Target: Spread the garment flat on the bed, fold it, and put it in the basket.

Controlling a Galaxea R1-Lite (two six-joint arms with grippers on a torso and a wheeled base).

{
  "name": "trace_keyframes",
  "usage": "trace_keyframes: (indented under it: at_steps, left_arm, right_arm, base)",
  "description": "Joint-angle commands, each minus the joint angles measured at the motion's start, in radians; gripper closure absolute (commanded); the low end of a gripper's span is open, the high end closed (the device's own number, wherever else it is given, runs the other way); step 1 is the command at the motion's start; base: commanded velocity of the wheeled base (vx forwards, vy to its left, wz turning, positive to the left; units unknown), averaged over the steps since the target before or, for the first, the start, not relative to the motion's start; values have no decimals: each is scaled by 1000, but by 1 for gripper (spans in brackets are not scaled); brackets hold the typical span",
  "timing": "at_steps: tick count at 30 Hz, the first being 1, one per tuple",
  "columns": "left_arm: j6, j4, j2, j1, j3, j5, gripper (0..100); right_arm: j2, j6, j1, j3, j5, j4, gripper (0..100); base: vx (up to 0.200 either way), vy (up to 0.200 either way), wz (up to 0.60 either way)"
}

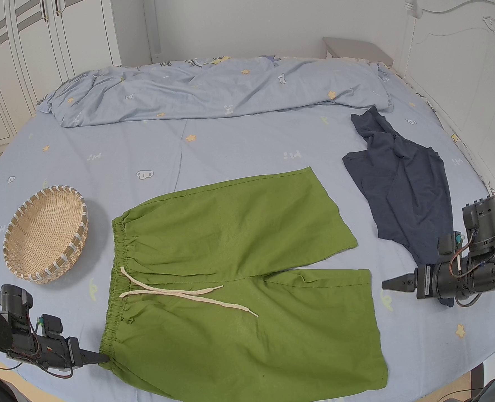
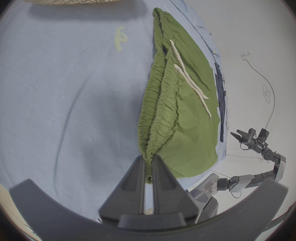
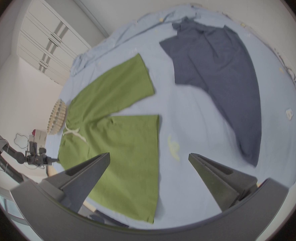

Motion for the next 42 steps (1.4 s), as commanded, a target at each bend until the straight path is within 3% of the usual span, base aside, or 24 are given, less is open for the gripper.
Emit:
trace_keyframes:
  at_steps: [1,6,10,11,21,31,38,42]
  left_arm:
    - [34,5,-23,24,32,2,100]
    - [49,4,-25,26,39,13,100]
    - [49,2,-25,28,39,16,100]
    - [49,2,-25,28,39,16,100]
    - [49,0,-15,20,39,16,100]
    - [49,0,-20,18,39,16,100]
    - [49,-1,-15,11,39,16,100]
    - [48,-1,-15,11,39,16,100]
  right_arm:
    - [39,-5,-12,62,62,86,0]
    - [45,-17,-67,145,268,109,0]
    - [49,-79,-73,195,303,109,0]
    - [57,-129,-73,220,318,109,0]
    - [75,-146,-61,283,509,109,0]
    - [214,-223,-64,284,522,96,0]
    - [286,-231,-61,309,522,-10,0]
    - [319,-286,-61,312,521,-42,0]
  base:
    - [0,0,0]
    - [0,0,0]
    - [0,0,0]
    - [0,0,0]
    - [0,0,0]
    - [0,0,0]
    - [0,0,0]
    - [0,0,0]
